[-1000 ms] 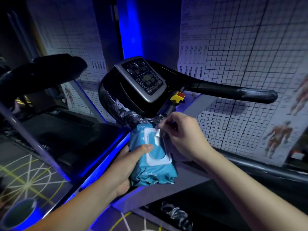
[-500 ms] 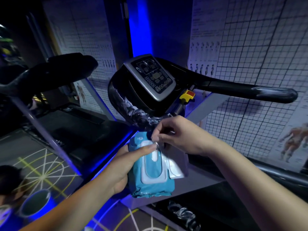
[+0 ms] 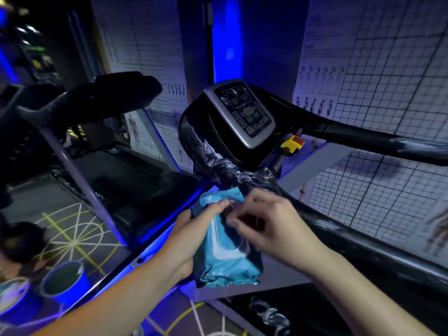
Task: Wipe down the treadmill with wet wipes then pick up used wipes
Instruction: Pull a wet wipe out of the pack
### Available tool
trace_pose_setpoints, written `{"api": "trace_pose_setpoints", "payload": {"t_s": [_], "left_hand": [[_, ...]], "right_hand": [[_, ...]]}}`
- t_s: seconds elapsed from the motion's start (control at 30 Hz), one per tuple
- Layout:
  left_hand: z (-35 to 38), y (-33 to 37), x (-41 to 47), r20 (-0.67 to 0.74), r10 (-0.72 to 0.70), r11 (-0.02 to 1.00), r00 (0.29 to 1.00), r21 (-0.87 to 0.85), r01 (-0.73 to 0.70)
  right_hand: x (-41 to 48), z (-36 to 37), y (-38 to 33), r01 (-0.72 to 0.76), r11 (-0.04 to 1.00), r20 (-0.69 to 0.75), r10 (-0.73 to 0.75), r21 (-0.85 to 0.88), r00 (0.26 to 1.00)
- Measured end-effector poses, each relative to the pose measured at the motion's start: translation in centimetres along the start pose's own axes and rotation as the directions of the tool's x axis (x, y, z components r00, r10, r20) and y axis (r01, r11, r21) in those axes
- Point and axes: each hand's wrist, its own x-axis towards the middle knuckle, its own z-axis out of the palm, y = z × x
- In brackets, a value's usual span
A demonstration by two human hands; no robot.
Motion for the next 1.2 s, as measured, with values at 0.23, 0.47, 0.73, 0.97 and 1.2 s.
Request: {"api": "trace_pose_setpoints", "payload": {"t_s": [0.23, 0.47, 0.73, 0.97, 1.2], "left_hand": [[-0.5, -0.5, 0.6, -0.040, 0.078, 0.996, 0.996, 0.046, -0.076], [-0.7, -0.8, 0.7, -0.035, 0.155, 0.985, 0.987, 0.077, -0.152], [-1.7, -0.4, 0.7, 0.049, 0.141, 0.982, 0.989, 0.119, -0.146], [-1.5, -0.5, 0.9, 0.056, 0.176, 0.965, 0.983, 0.189, -0.184], [-1.2, 0.1, 0.6, 0.069, 0.282, 0.899, 0.957, 0.328, -0.289]], "right_hand": [[0.5, 2.0, -0.6, -0.020, 0.927, 0.144, 0.079, -0.376, 0.986], [0.0, 3.6, -1.0, 0.049, 0.773, 0.052, -0.021, -0.633, 0.998], [0.2, 1.7, -0.7, -0.377, 0.918, 0.221, 0.345, 0.126, 0.912], [-0.9, 0.3, -0.3, -0.534, 0.666, 0.381, 0.378, 0.521, 0.844], [-0.8, -1.4, 0.3, -0.575, 0.286, 0.457, 0.387, 0.767, 0.801]]}}
